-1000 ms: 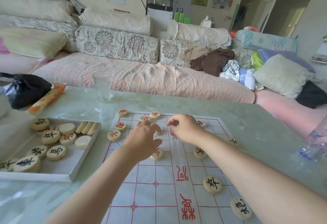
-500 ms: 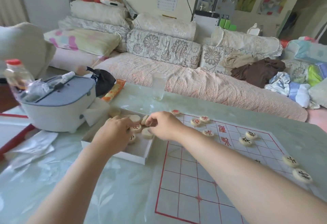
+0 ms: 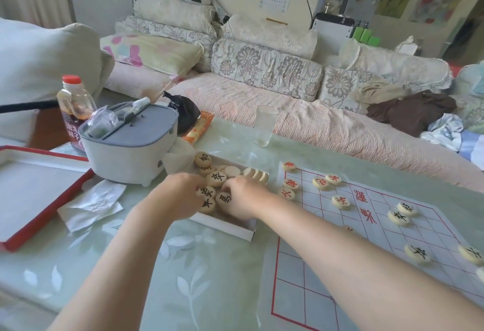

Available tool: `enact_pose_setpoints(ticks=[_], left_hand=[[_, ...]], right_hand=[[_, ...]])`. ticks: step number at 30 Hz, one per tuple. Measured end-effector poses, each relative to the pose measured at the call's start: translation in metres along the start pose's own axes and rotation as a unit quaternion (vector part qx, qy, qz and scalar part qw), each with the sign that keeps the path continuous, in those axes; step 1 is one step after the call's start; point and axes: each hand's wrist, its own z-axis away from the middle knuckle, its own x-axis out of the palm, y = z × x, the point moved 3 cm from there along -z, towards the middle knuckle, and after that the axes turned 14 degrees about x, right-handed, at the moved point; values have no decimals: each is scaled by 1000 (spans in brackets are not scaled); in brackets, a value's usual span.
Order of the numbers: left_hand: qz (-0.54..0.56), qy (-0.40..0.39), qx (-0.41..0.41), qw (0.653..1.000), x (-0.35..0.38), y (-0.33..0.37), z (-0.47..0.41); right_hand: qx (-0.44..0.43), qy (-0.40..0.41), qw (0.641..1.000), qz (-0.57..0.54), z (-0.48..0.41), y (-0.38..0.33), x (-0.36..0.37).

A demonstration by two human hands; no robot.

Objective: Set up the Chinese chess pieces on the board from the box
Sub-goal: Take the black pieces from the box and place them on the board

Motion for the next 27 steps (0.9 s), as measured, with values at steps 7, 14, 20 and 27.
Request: enact_pose_setpoints(ticks=[7, 14, 20, 27], left_hand=[[-124, -42, -20, 991, 6, 12, -1], [-33, 28, 9, 999, 6, 29, -8], [101, 52, 81, 990, 18, 90, -12], [167, 10, 122, 978, 51, 169, -15]], right_hand=[[-11, 27, 997, -74, 8, 19, -5], [8, 59, 987, -147, 29, 62, -31], [46, 30, 989, -138, 61, 122, -28], [107, 13, 986, -129, 113, 193, -12]])
